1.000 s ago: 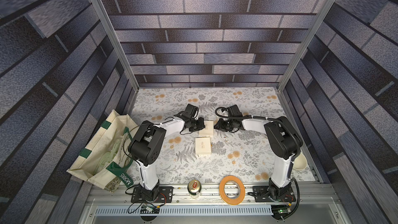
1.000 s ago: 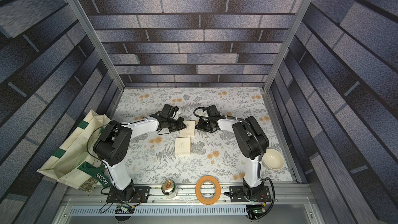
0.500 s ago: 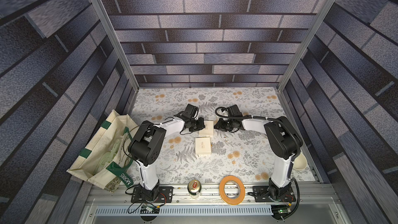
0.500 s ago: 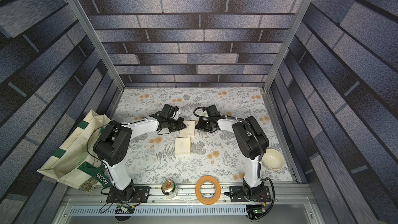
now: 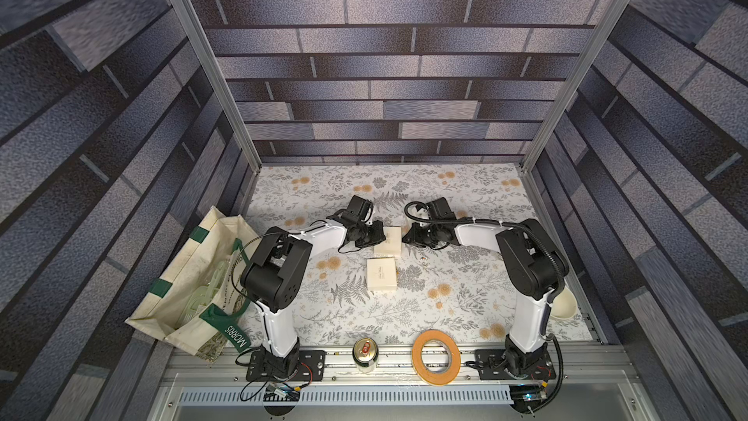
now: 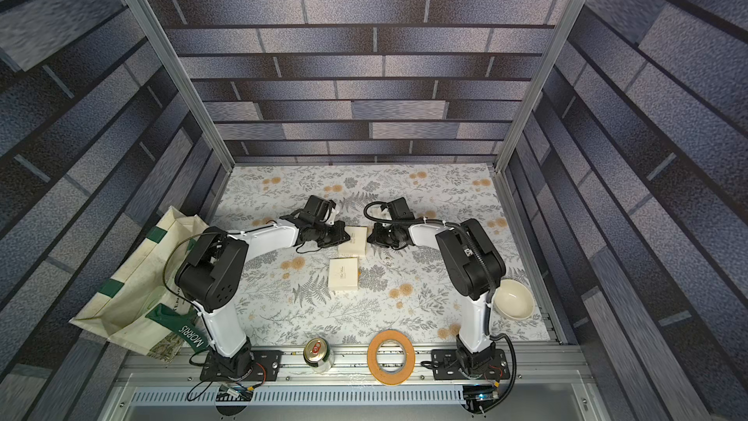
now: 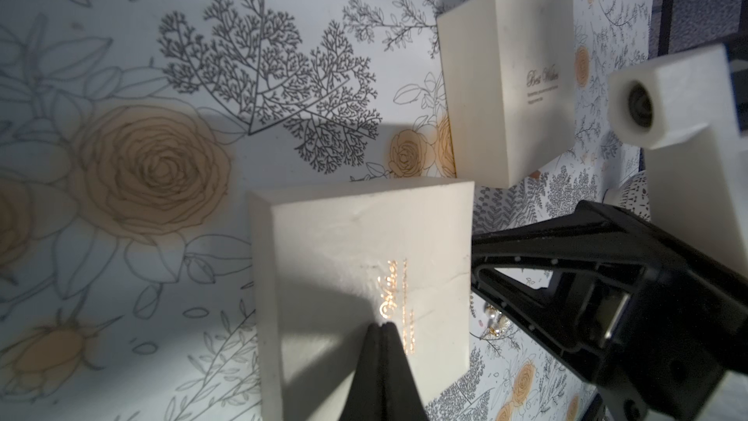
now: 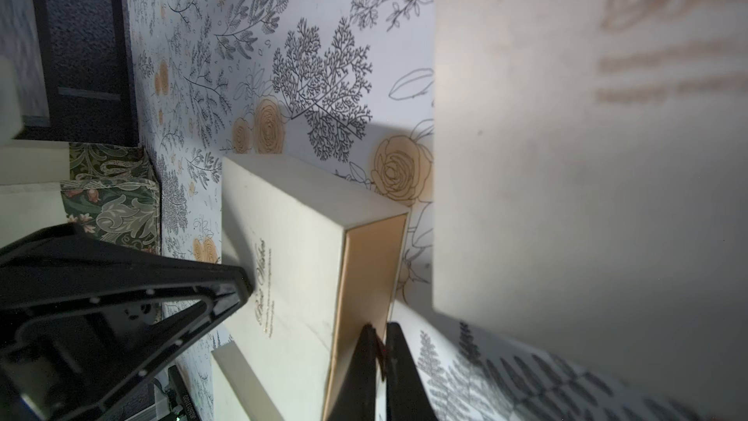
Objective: Take out the earrings from the drawer-style jewelry box
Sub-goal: Open the drawer in the jewelry box.
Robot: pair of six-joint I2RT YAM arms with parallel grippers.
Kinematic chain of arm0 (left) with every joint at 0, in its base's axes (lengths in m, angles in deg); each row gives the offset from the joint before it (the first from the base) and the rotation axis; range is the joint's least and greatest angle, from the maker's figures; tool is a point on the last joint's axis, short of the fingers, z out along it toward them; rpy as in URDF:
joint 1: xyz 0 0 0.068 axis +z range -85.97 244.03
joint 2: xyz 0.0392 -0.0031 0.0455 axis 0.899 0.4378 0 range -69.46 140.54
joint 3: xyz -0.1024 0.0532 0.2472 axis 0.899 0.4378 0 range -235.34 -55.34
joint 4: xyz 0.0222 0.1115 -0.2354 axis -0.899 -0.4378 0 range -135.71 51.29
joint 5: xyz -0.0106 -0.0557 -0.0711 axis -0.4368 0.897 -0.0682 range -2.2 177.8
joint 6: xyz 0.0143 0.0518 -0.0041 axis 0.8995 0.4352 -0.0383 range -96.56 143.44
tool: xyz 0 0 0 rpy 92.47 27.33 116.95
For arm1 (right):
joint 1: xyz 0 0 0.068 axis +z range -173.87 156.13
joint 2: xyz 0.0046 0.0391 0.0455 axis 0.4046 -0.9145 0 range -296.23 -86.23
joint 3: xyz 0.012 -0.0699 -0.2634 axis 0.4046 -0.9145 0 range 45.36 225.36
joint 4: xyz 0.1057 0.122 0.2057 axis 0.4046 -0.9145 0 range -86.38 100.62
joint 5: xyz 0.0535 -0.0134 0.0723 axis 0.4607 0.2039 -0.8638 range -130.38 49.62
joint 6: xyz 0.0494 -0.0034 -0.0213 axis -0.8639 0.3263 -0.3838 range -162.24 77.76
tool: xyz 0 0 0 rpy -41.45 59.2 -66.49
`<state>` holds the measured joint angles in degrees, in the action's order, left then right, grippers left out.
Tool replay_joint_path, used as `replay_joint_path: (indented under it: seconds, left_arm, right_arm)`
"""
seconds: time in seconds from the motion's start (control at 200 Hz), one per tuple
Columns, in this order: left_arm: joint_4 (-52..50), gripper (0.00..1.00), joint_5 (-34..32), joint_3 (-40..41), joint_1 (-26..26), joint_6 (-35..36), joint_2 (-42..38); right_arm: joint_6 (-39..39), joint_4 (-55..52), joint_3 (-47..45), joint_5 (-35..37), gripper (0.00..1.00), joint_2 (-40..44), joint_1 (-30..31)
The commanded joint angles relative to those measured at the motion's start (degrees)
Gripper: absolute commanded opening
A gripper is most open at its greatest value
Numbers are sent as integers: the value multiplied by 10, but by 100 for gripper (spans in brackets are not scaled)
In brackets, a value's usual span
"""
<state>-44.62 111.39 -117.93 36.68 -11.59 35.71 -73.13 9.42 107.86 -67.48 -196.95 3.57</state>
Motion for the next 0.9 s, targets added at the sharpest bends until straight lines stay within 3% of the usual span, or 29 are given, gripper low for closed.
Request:
replay_joint_path:
  seconds: [0.0,0.476,0.897]
  left_arm:
    - [-32,0,-29,21,2,0,4]
    - [-31,0,-29,23,5,0,2]
    - [-30,0,-29,30,8,-1,1]
  right_arm:
    - [-1,6,-6,-4,8,-3,-5]
    - [2,3,-8,2,0,2,-5]
    - [16,-20,-9,29,0,16,-5]
